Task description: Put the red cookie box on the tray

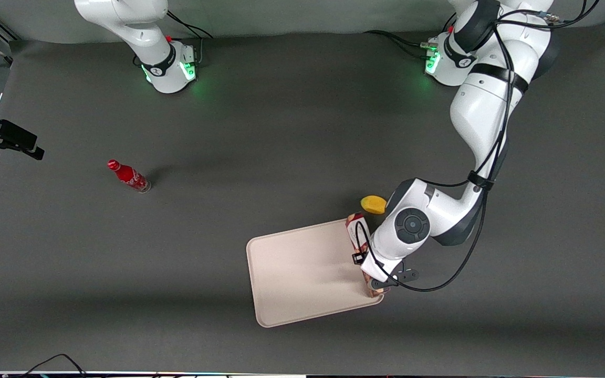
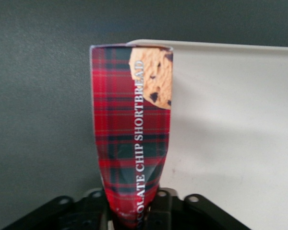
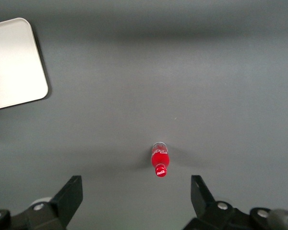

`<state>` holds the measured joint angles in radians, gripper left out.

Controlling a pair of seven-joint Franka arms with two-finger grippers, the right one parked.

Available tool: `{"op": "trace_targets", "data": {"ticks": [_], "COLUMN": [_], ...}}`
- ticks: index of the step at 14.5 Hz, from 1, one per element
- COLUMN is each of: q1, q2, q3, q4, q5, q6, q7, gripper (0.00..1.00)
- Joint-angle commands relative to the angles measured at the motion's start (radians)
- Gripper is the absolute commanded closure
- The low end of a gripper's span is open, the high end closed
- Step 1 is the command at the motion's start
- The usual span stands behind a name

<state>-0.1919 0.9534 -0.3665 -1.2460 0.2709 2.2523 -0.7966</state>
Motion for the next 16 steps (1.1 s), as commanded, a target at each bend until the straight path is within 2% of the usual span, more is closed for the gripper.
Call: {"op": "trace_targets", "data": {"ticks": [1,4,6,8,11,14,16], "q1": [-0.003,0.008,0.017,0.046,0.098,0.106,0.108], "q2": [-0.021,-0.079,-0.165,-0.253,-0.404,-0.548,-0.651], "q3": [0.003,-0.006,0.003,0.005,0.017,0.156,0.243], "q4": [0.031,0.037,0.037,0.037,0.036,0.036,0.002], "q5": [0.024,-0.01,-0.102,-0.142,-0.193,-0.275,-0.302], "q6": [-0.04,-0.184,-0.279,-0.374,-0.569,-0.752,-0.876], "q7": [-0.041,-0.032,-0.024,-0.013,0.119,0.333,0.481], "gripper": [0.0,0.0,0.0,0.0,0.0,0.0,0.0]}}
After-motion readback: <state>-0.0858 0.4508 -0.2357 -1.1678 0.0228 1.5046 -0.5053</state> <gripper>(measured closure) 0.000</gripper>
